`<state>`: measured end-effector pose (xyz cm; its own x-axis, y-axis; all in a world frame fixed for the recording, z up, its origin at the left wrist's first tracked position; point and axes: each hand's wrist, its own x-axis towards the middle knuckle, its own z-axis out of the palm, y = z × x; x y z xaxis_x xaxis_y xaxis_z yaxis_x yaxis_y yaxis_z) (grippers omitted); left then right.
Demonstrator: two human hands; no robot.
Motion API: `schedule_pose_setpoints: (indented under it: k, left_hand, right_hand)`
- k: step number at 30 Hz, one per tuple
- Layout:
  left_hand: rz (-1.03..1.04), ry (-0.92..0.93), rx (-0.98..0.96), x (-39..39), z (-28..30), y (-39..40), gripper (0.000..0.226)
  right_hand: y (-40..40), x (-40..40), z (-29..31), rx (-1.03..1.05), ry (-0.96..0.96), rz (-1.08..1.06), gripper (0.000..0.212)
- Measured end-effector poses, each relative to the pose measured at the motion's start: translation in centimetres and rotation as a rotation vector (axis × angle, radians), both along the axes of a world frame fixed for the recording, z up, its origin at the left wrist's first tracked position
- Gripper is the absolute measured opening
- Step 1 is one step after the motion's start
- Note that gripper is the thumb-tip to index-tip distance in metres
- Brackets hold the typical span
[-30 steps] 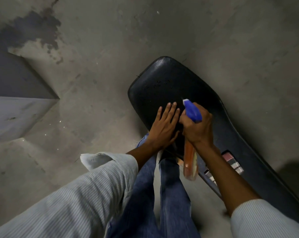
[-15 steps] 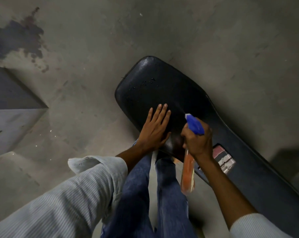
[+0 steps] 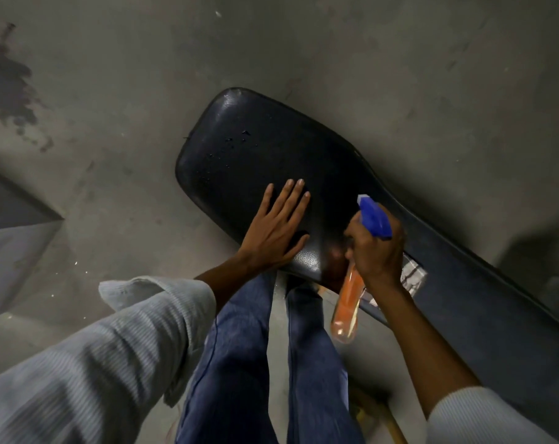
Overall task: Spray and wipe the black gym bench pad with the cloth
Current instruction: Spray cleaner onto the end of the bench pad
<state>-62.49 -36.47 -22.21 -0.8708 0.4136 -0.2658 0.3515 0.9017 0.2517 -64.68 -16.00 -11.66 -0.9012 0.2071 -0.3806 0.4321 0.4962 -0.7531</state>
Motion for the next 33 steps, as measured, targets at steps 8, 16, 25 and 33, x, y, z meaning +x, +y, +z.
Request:
schedule_pose_setpoints:
  k: [8,16,25,33]
  left_hand:
    - [0.0,-0.007,-0.008,0.6,0.0,2.1,0.086]
    - [0.055,0.045,0.01,1.0,-0.4,-0.4,0.082]
    - [0.286,0.069,-0.015,3.5,0.4,-4.0,0.076]
    - [0.597,0.082,0.026,5.3,0.6,-4.8,0.078]
  right_hand:
    - [3.3,2.5,-0.2,0.016,-0.081,-0.11,0.014]
    - [2.5,7.6,-1.7,-0.066,-0.147,0.12,0.026]
    - [0.8,9.0,-2.4,-0.056,-0.158,0.302,0.015]
    - [-3.5,7.4,-2.1,-0.088,-0.121,0.409,0.025]
